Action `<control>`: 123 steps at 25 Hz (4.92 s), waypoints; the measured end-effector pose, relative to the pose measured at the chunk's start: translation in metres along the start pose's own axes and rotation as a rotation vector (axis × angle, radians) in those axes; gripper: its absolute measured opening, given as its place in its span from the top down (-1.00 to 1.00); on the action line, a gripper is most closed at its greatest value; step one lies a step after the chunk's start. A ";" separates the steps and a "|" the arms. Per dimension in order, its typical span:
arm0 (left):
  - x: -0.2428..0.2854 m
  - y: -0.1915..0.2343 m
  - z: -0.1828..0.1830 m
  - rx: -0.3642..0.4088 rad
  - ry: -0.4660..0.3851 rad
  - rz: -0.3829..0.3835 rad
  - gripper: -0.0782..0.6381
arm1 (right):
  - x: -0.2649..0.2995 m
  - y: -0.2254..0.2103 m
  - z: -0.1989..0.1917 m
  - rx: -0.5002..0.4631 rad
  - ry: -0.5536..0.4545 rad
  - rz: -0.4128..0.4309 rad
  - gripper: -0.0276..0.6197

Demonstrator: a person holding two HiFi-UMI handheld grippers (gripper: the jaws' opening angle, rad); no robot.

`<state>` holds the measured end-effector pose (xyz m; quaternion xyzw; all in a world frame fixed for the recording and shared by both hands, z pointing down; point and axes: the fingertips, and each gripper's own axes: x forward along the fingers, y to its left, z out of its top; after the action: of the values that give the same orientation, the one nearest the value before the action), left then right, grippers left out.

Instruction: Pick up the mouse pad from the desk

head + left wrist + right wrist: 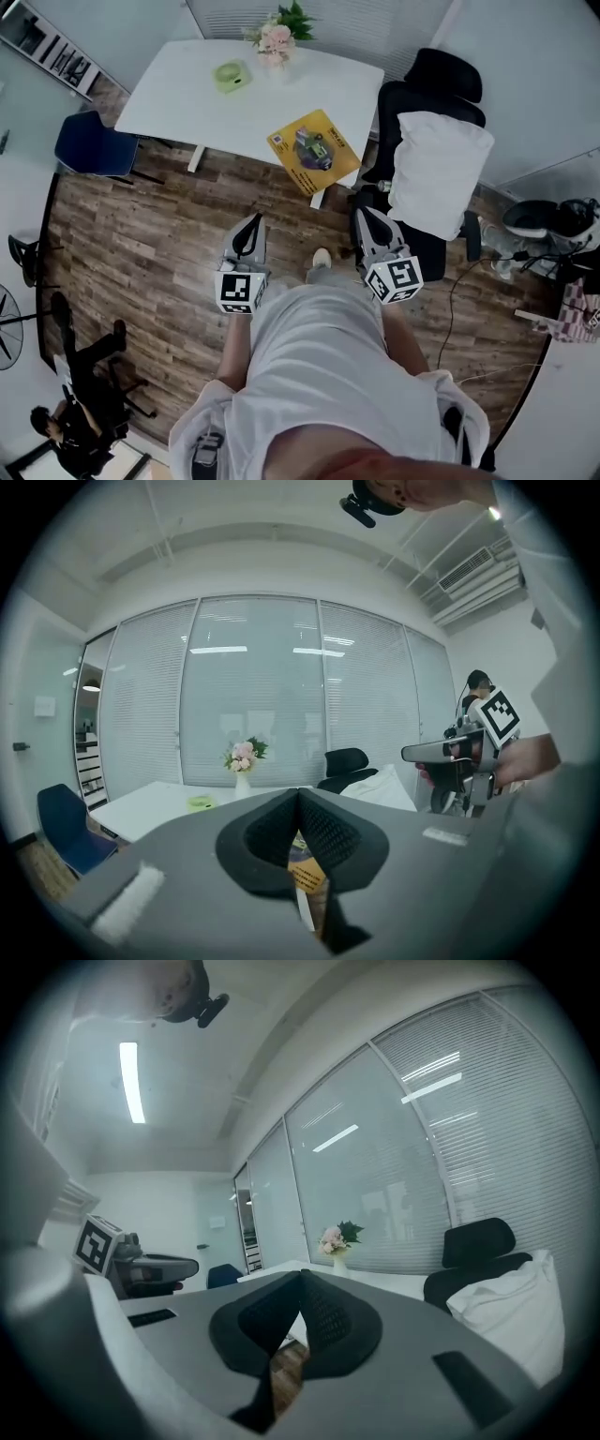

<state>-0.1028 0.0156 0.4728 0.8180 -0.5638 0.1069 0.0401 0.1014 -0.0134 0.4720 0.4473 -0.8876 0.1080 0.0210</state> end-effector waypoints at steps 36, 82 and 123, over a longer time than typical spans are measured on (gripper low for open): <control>0.303 0.159 -0.020 -0.002 -0.003 -0.175 0.35 | 0.244 -0.110 0.051 -0.018 0.058 -0.190 0.91; 0.377 0.132 -0.276 -0.193 0.686 -0.148 0.71 | 0.240 -0.138 0.058 -0.022 0.077 -0.159 0.91; 0.290 0.117 0.262 0.161 -0.380 -0.160 0.72 | 0.236 -0.141 0.239 -0.209 -0.316 -0.140 0.91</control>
<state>-0.0787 -0.3404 0.2749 0.8661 -0.4842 -0.0080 -0.1240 0.0872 -0.3312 0.2948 0.5145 -0.8531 -0.0578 -0.0649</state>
